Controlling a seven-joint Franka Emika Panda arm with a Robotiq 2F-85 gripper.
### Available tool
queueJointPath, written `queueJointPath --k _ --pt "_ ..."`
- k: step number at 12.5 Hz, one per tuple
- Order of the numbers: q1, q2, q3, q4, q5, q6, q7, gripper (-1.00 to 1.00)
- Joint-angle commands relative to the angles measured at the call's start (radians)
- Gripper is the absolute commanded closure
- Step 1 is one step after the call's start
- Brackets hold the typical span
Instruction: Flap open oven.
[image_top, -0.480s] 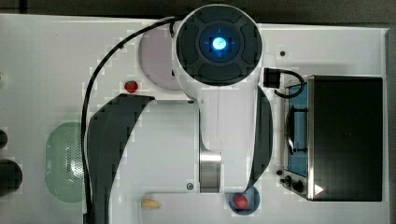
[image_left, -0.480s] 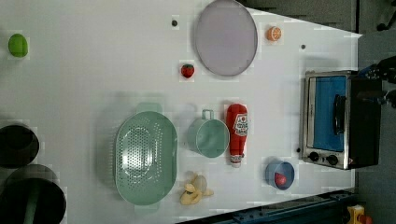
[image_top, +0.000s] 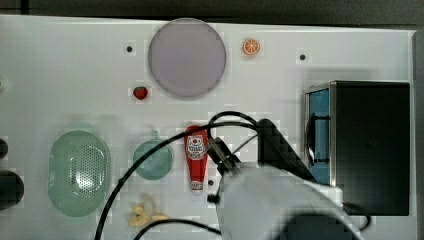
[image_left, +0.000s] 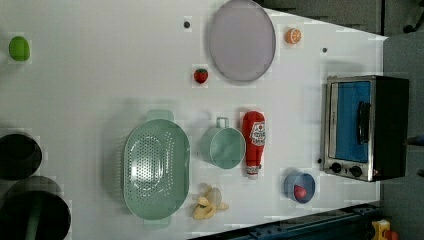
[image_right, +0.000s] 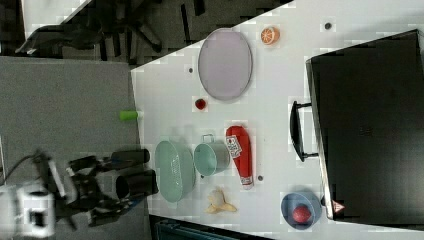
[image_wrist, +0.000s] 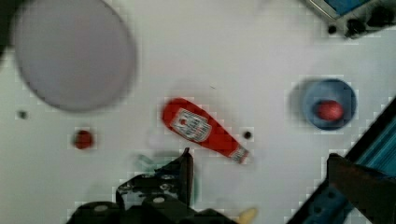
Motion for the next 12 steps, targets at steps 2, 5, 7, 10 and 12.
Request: queueJointPath --k 2,5,7,10,12 --pt "-0.006 0.061 -0.001 0.015 0.000 -0.005 0.038 -0.38" --pt "-0.009 0.063 -0.007 0.012 0.000 -0.005 0.038 0.32" --pt "-0.013 0.068 -0.018 0.000 -0.002 -0.005 0.038 0.65" --pt "-0.021 0.092 -0.043 -0.022 -0.006 0.020 0.018 0.65" --pt "-0.026 0.119 -0.070 -0.035 -0.028 0.060 -0.086 0.65"
